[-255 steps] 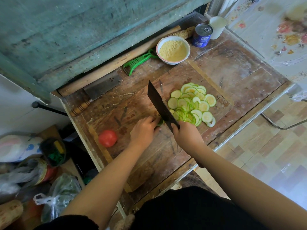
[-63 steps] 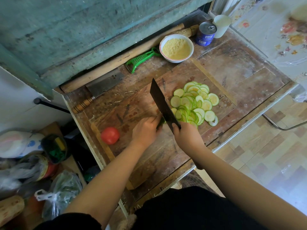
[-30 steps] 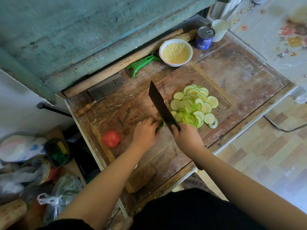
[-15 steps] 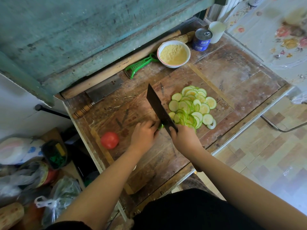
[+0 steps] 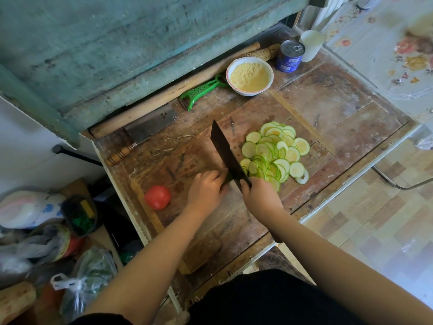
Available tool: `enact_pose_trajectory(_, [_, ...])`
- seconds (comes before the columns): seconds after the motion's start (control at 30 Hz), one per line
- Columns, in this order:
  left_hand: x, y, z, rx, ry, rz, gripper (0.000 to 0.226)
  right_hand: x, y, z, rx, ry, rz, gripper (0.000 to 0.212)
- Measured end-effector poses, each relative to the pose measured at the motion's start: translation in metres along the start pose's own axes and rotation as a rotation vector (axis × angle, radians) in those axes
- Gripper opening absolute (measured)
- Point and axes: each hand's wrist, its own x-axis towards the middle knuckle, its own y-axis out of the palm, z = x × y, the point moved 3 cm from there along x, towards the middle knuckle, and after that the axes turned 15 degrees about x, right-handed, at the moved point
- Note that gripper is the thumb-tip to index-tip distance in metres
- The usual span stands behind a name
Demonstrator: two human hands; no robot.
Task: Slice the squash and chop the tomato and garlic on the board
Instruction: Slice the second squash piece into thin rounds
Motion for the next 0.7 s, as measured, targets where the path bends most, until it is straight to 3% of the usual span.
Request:
enact_pose_trajectory(0.33, [0.000, 0.001, 0.000, 0.028, 0.001, 0.020, 0.041, -0.008, -0.007, 0.006, -0.034, -0.061, -0.019, 0.027])
enact_pose_trajectory(0.7, [-0.001, 0.000, 0.000, -0.037, -0.016, 0.002, 0.047, 0.005, 0.010, 0.002, -0.059, 0.031, 0.017, 0.032])
